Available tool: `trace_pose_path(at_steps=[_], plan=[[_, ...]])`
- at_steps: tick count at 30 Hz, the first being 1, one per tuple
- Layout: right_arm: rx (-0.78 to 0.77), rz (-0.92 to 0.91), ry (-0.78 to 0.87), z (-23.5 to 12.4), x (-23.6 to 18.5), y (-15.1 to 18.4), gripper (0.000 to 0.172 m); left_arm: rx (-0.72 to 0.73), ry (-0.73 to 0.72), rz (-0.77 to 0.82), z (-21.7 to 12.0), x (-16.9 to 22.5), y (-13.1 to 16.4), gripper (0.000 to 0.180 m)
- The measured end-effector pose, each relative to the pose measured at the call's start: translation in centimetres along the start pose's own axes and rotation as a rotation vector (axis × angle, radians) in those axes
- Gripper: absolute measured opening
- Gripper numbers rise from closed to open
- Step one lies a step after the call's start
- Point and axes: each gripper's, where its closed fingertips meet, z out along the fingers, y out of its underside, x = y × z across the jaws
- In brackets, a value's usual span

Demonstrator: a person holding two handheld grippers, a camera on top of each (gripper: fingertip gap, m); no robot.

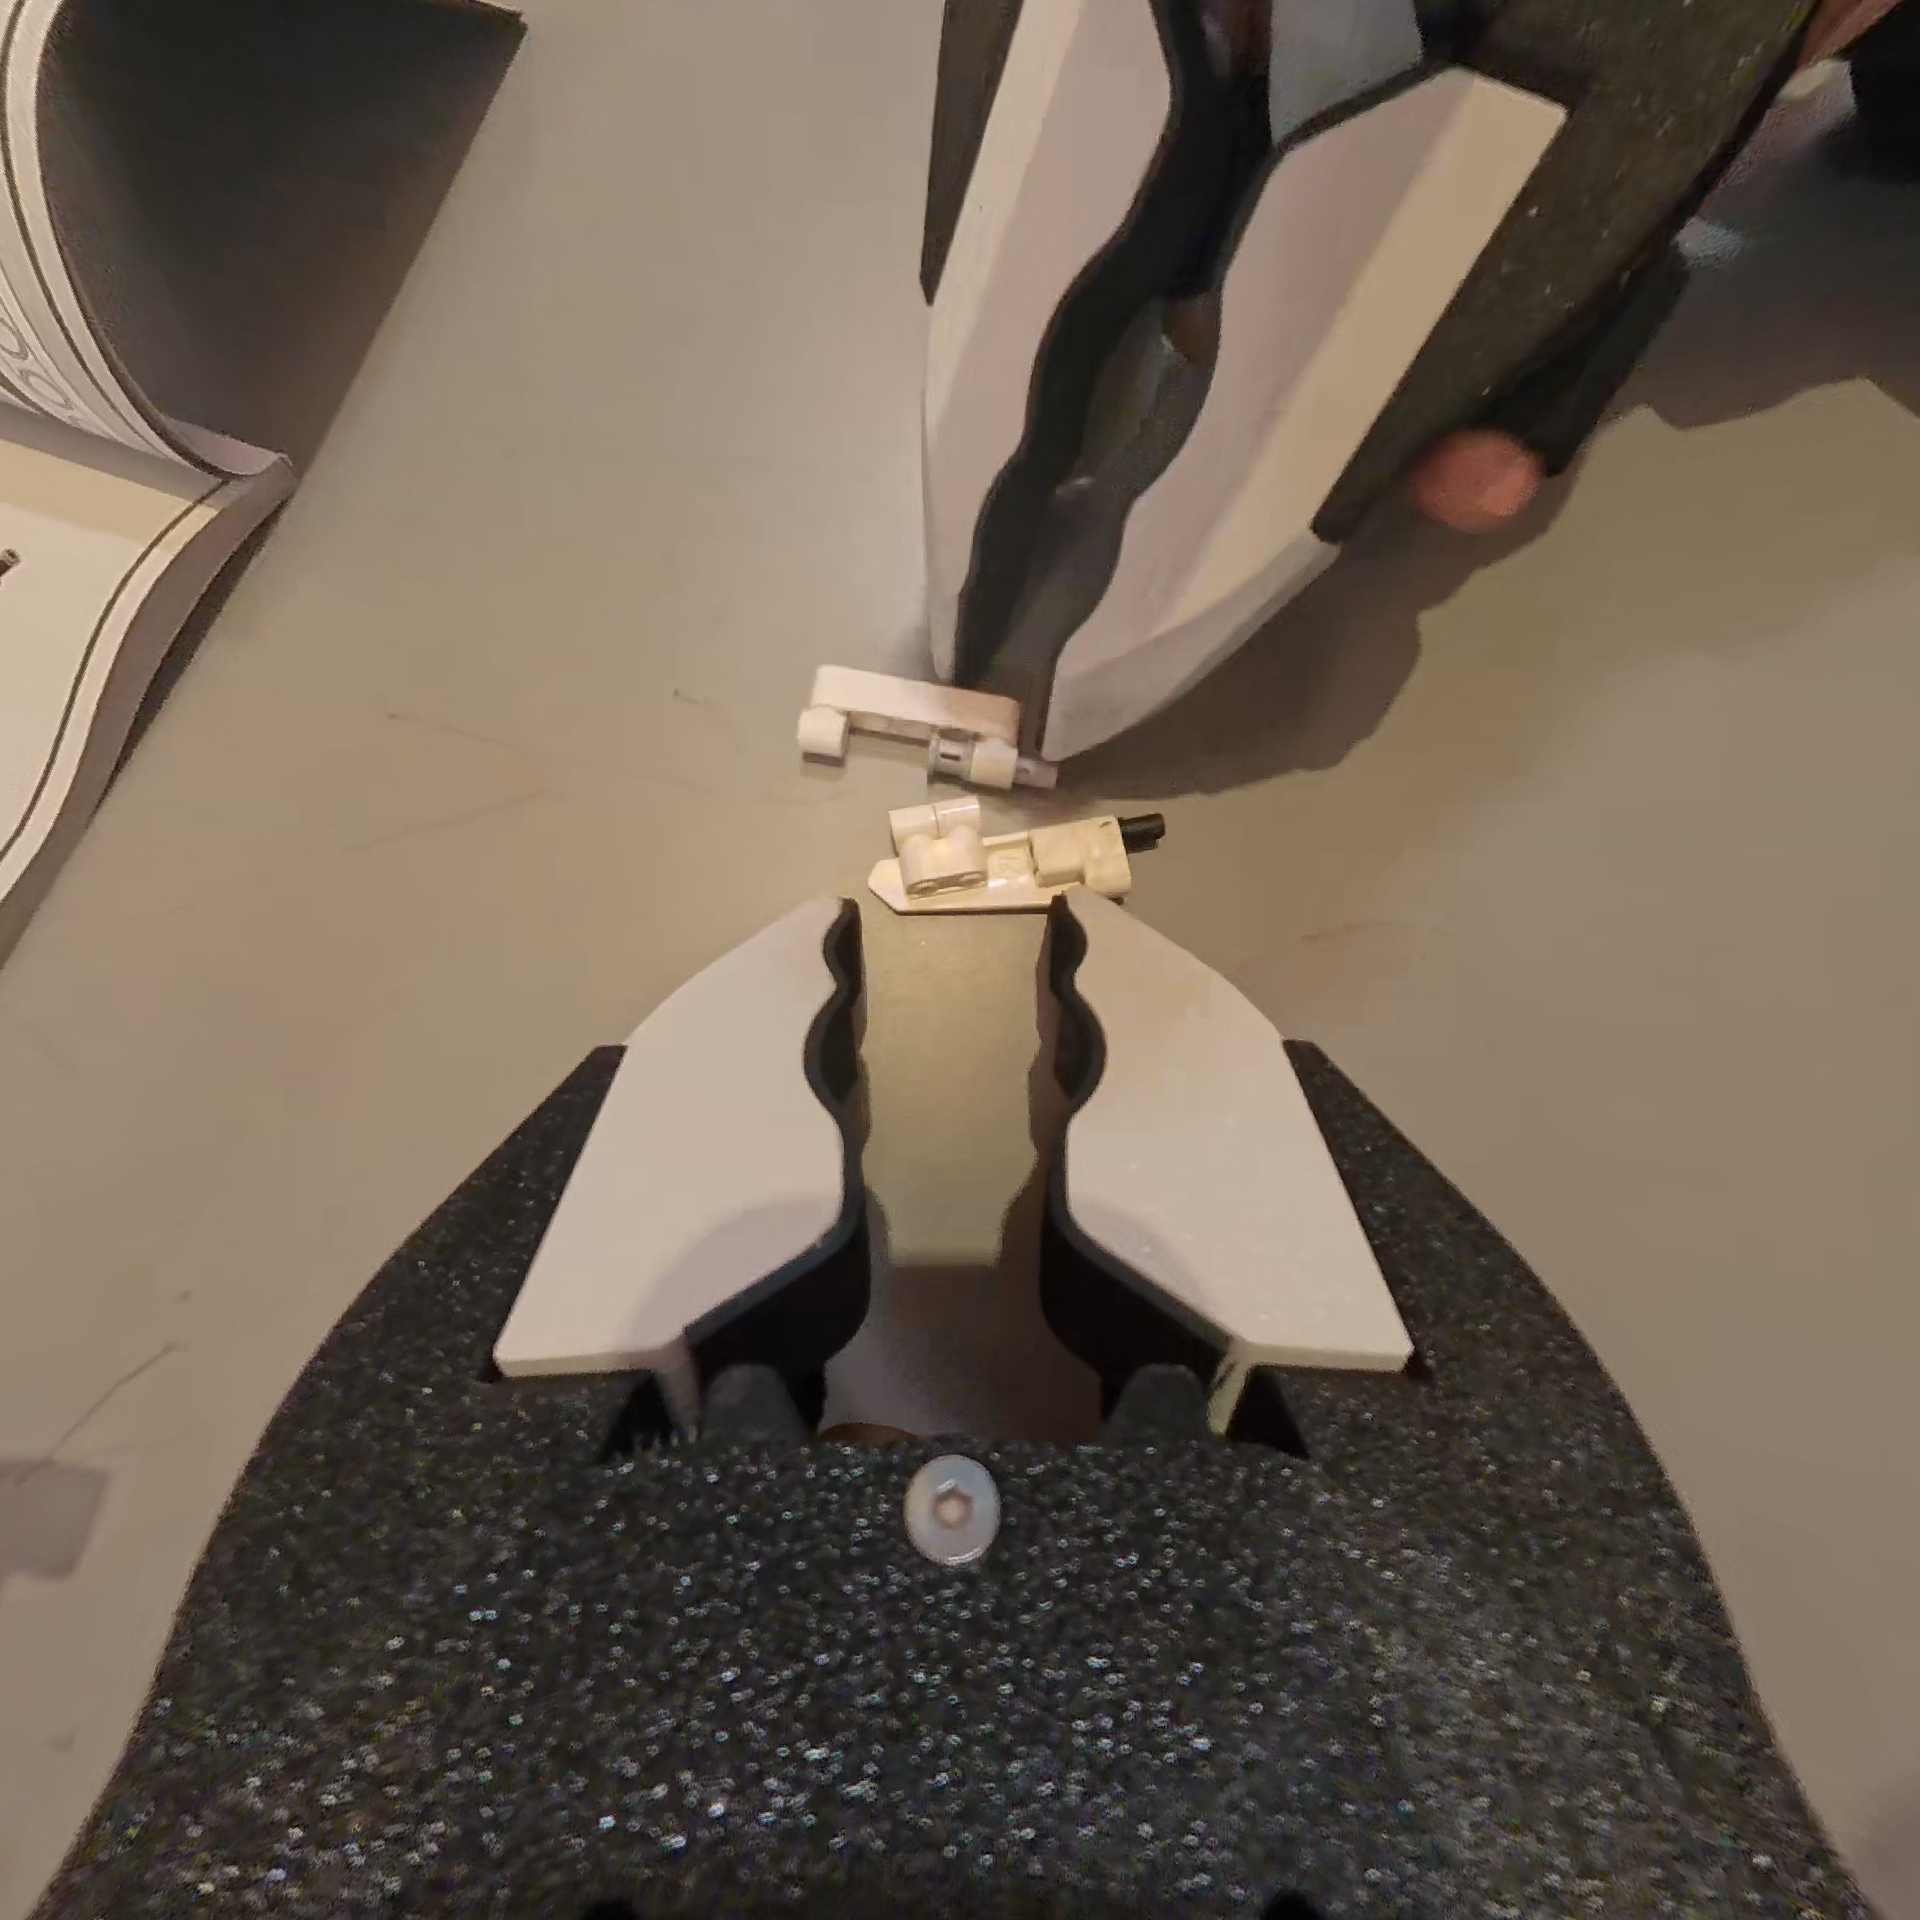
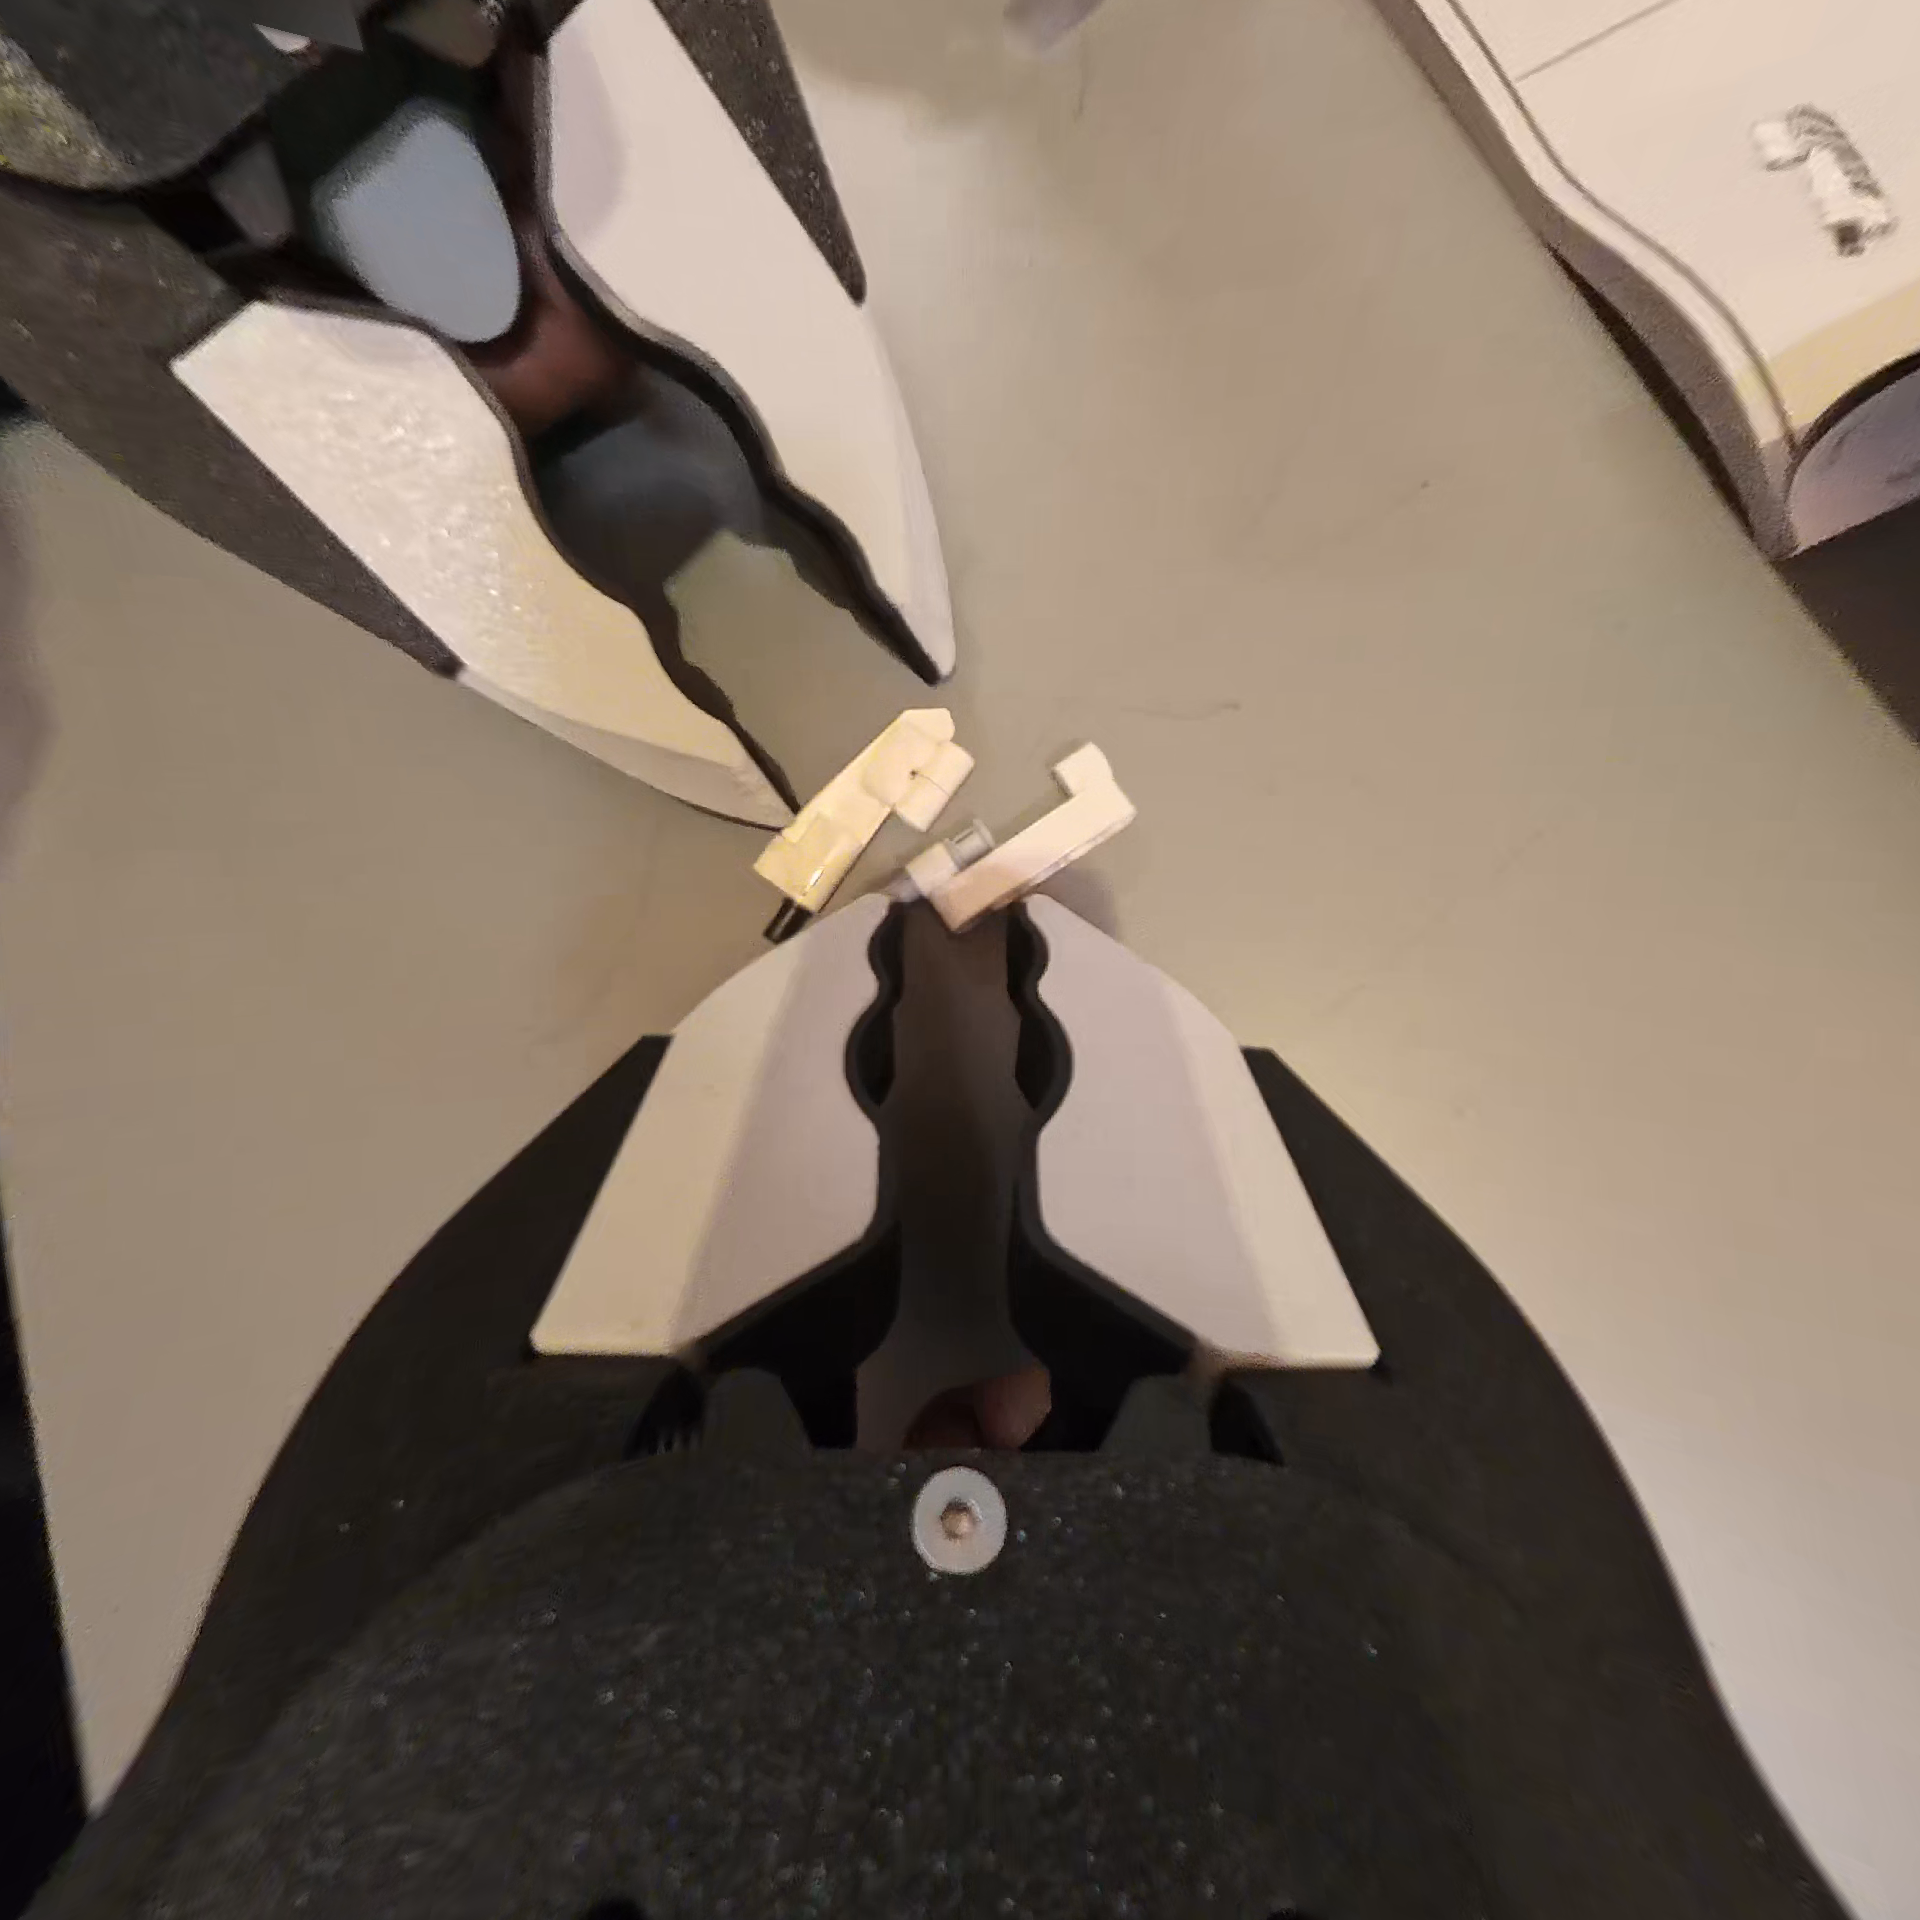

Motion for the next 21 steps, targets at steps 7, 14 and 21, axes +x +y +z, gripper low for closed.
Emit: trace_pose_path(at_steps=[7, 14, 21], plan=[[0.075, -0.03, -0.09, -0.3, 0.4, -1.2, 0.027, -0.019, 0.014, 0.002, -0.2, 0.4, 0.2, 0.038], [0.052, -0.045, -0.131, 0.4, 0.3, -1.2, 0.023, -0.018, -0.061, 0.022, 0.4, 0.4, -0.2, 0.044], [0.031, -0.049, -0.139, 0.4, 0.1, -0.9, 0.013, -0.018, -0.056, 0.021, 0.3, 0.1, -0.1, 0.039]])
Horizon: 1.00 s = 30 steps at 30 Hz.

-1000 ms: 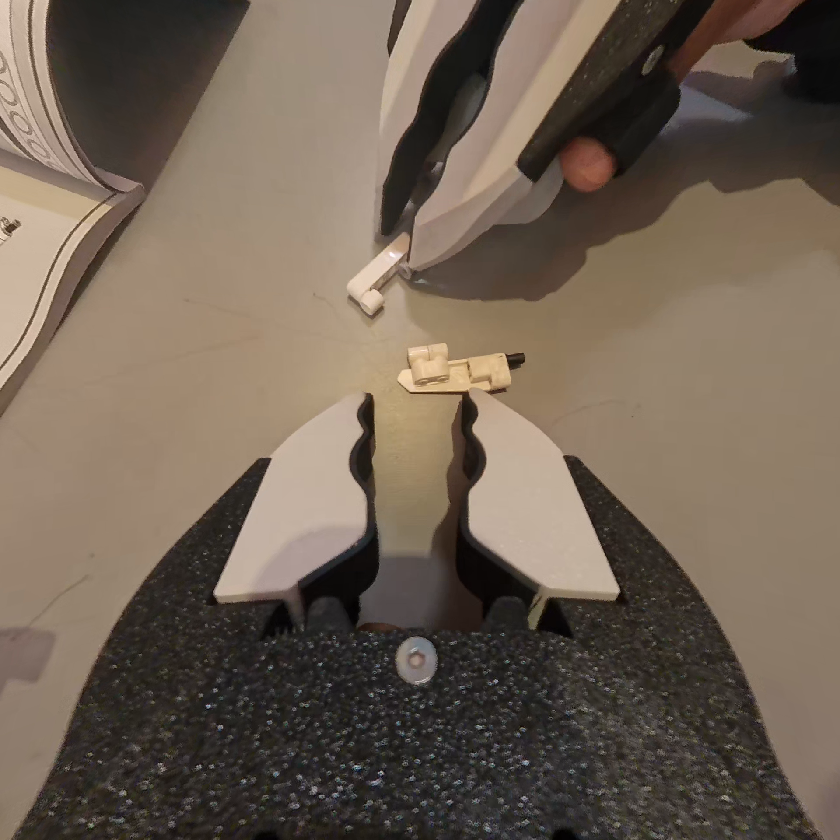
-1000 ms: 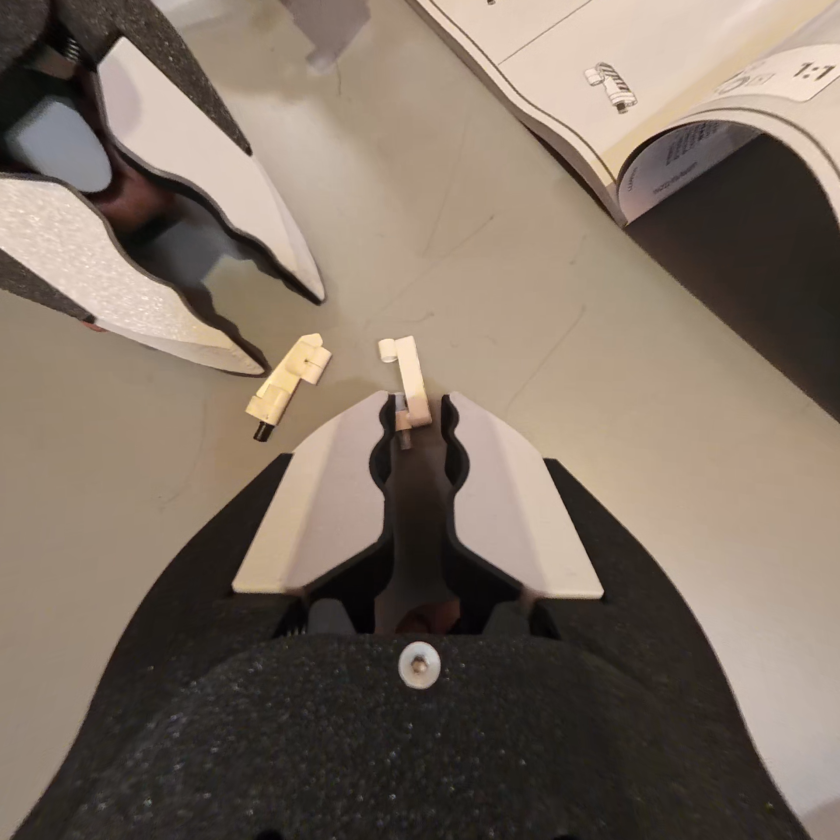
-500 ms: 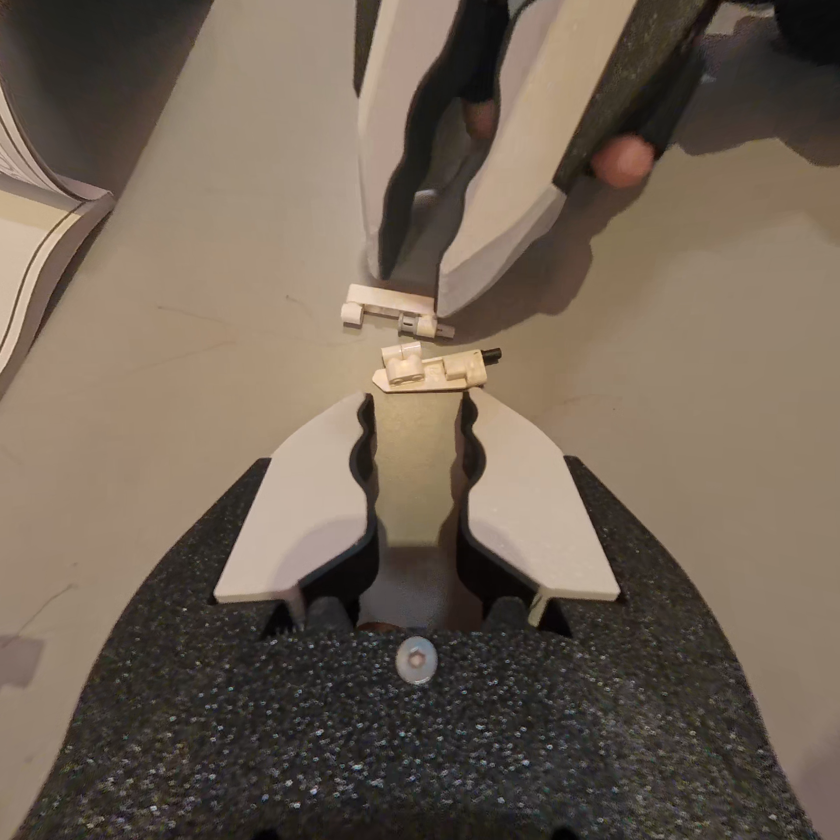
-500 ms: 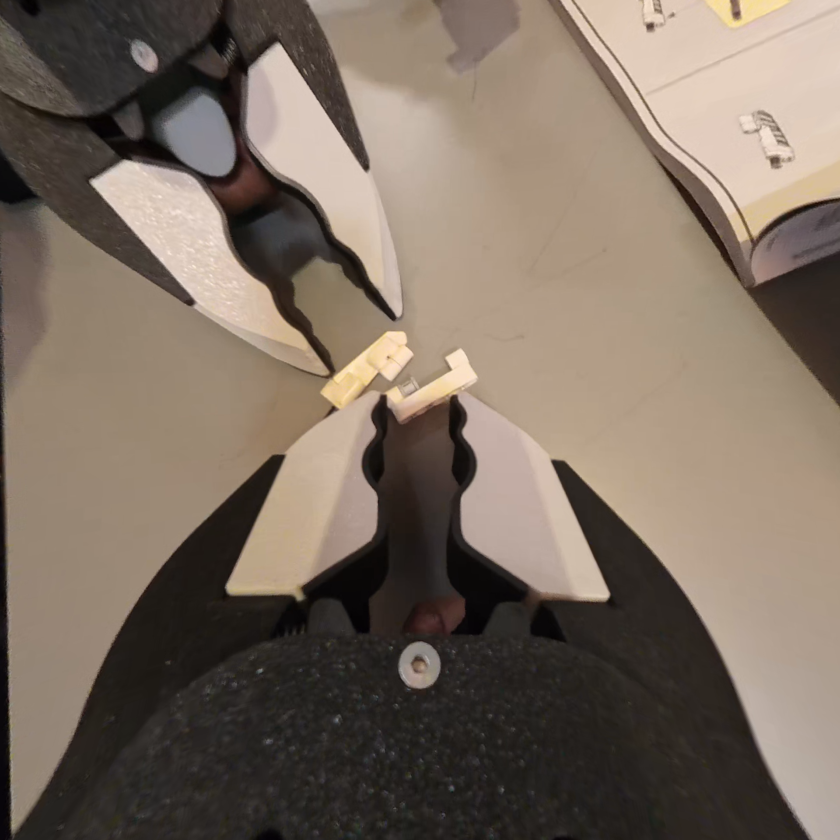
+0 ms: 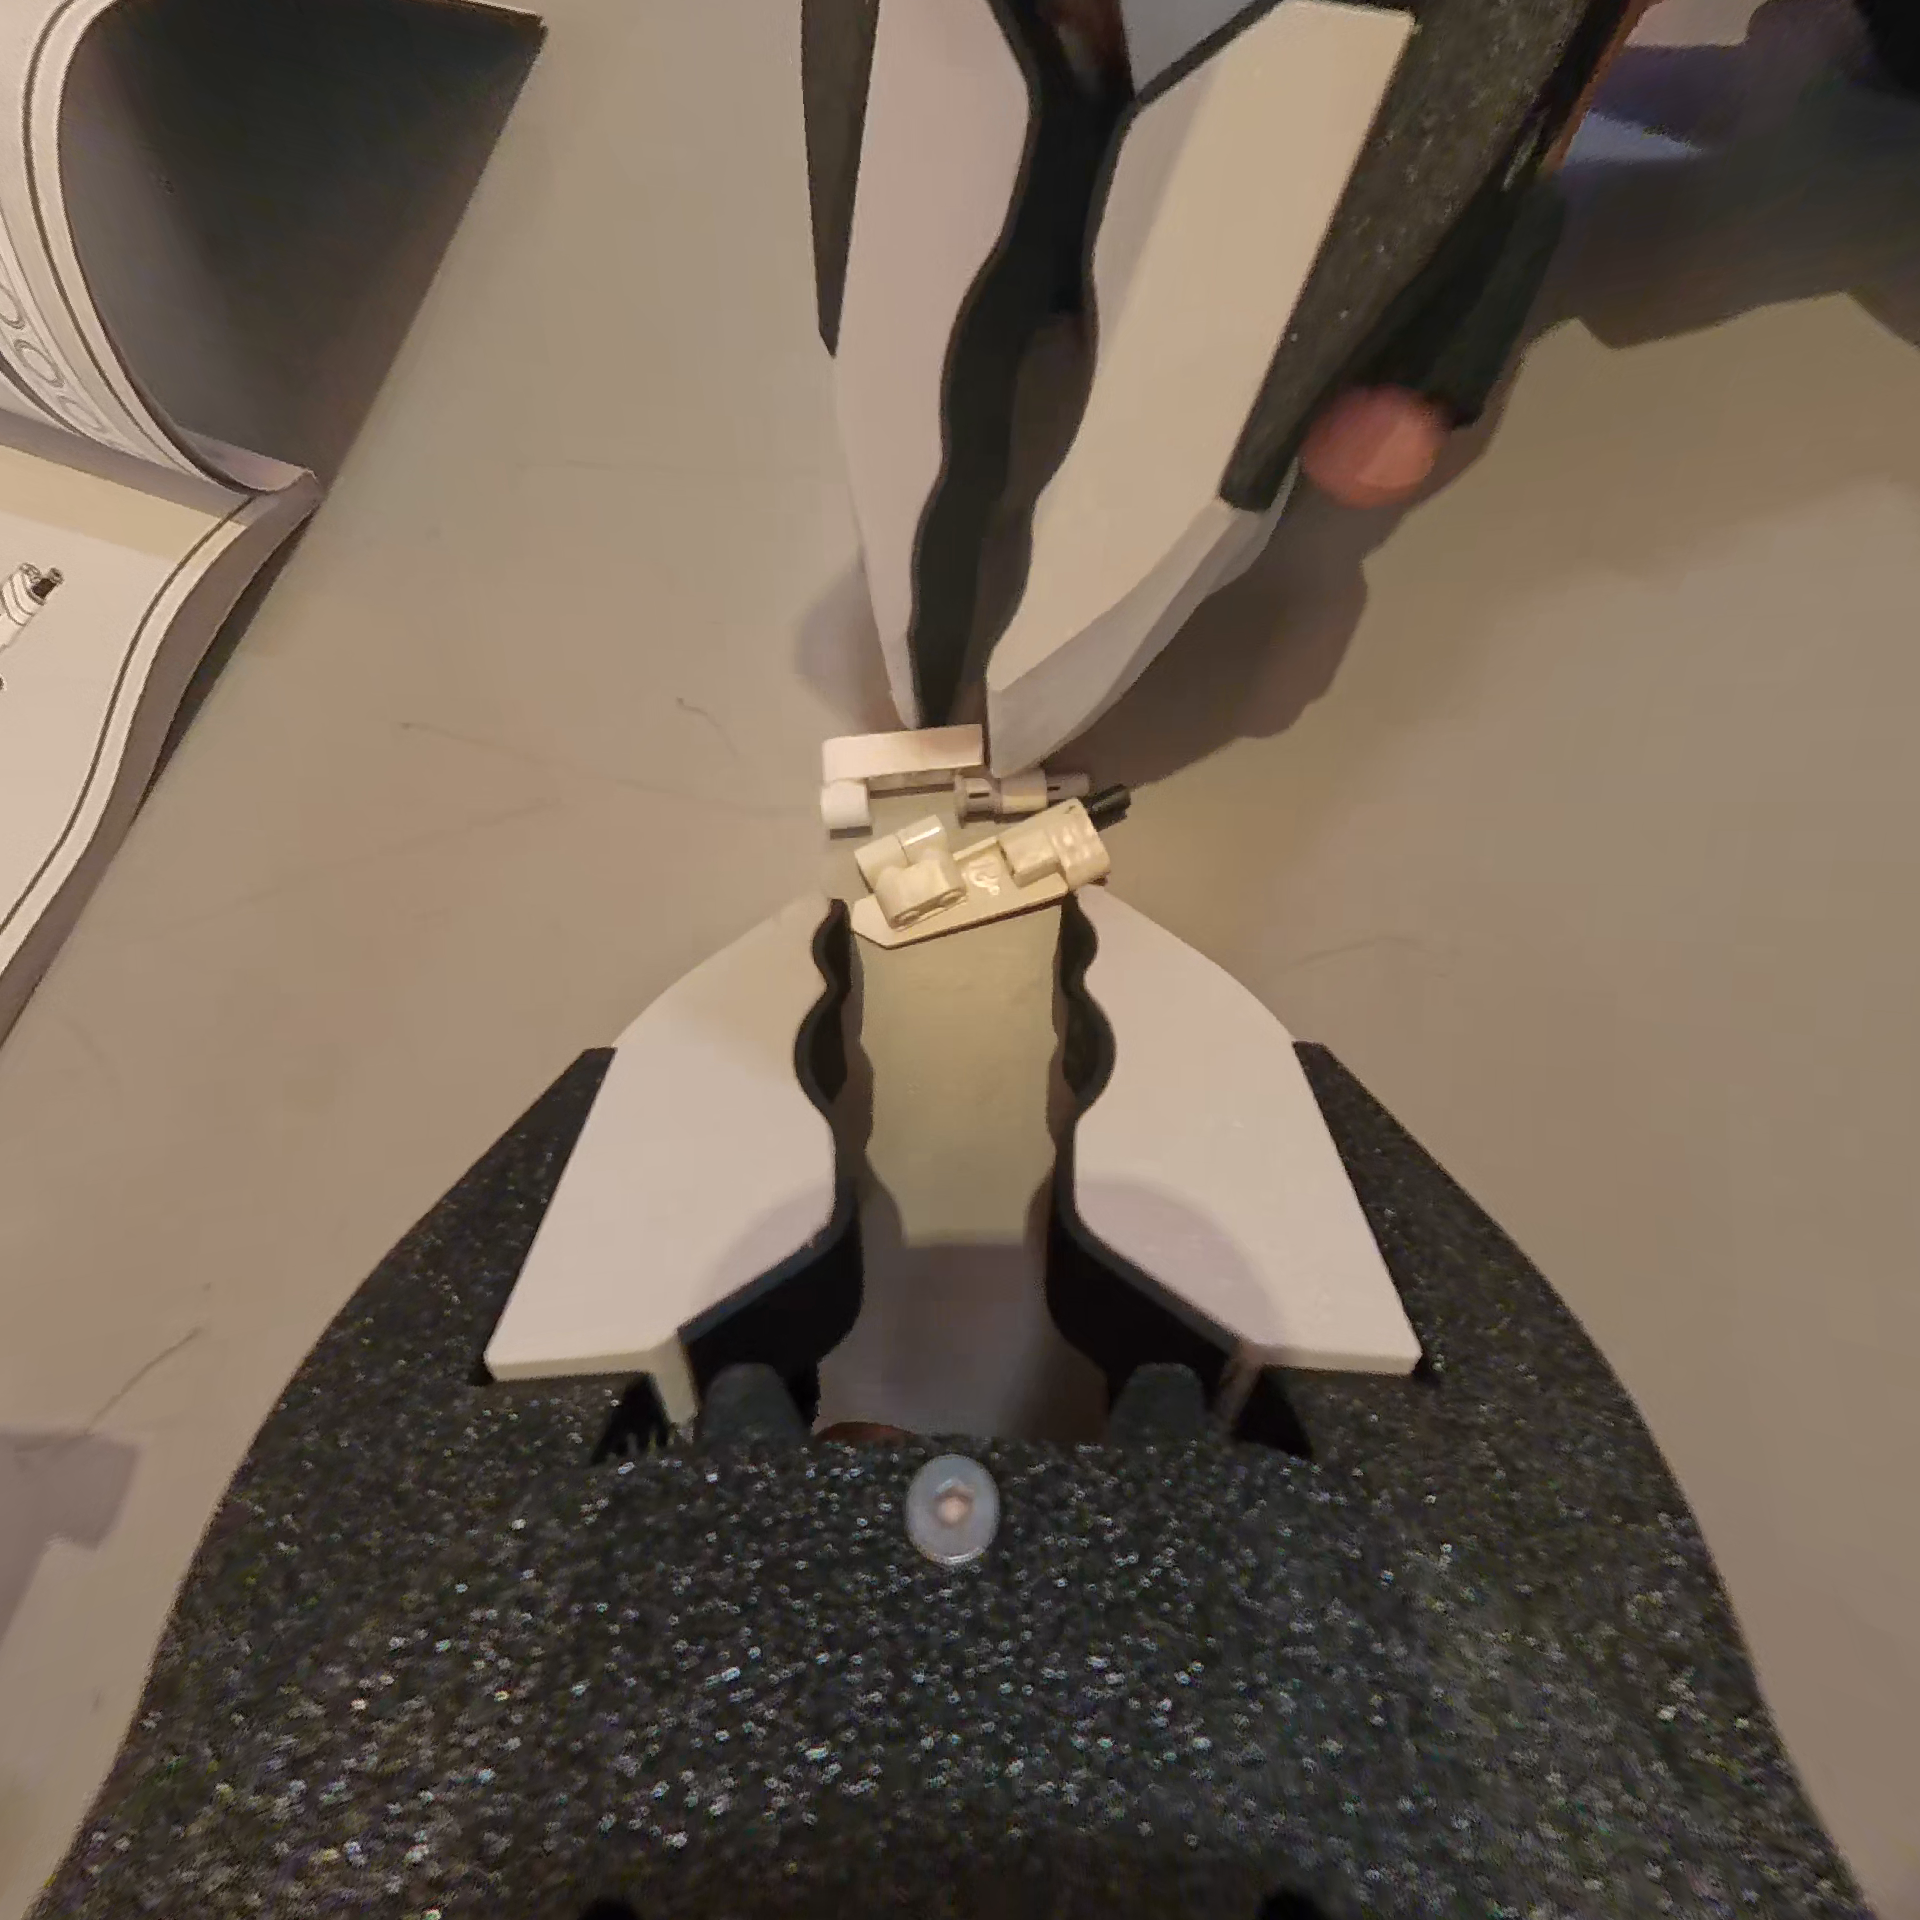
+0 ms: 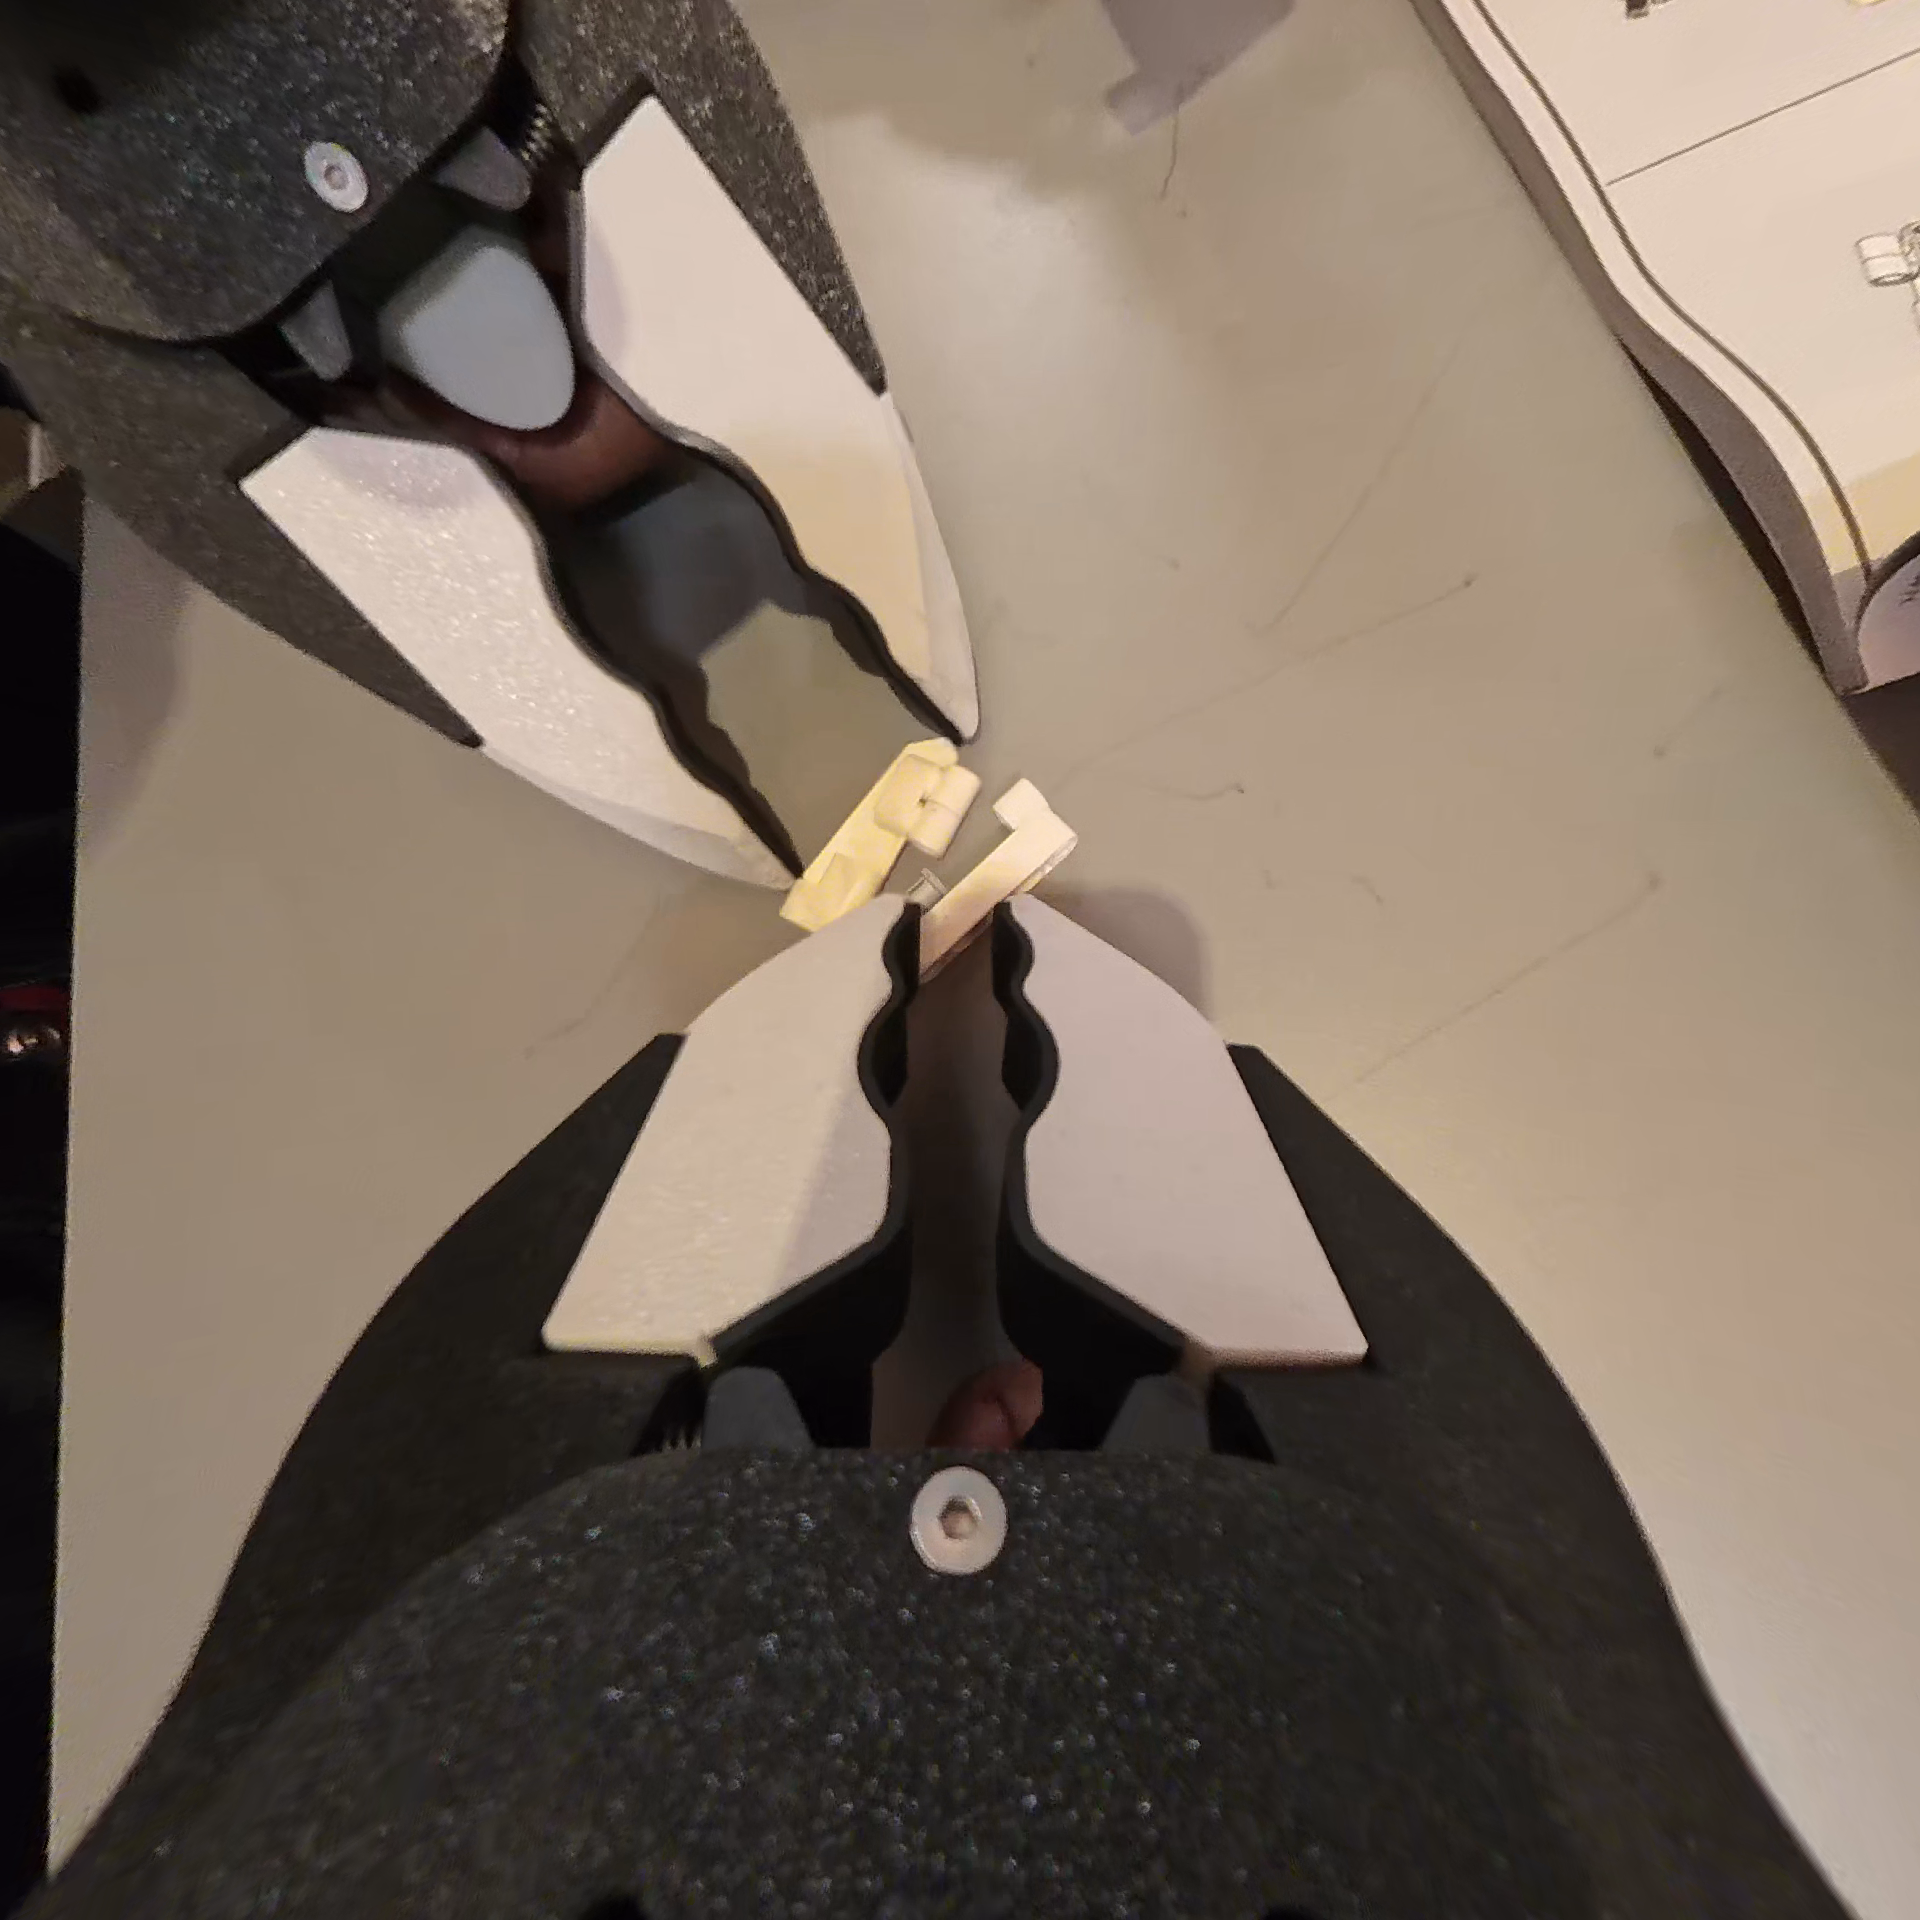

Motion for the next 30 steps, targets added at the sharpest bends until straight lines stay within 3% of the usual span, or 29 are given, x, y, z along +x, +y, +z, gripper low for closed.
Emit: trace_pose_path(at_steps=[10, 19, 30], plan=[[-0.019, -0.056, -0.052, 0.6, -1.0, -0.3, 0.011, 0.018, 0.11, 0.068, -0.3, 0.8, 0.1, 0.025], [-0.012, -0.055, -0.105, 0.5, -1.6, -0.3, 0.011, 0.015, 0.043, 0.103, -0.5, -0.5, 0.4, 0.035], [-0.009, -0.019, -0.116, 0.4, -2.1, -0.1, 0.013, 0.033, -0.016, 0.1, -0.6, -1.8, 0.3, 0.034]])
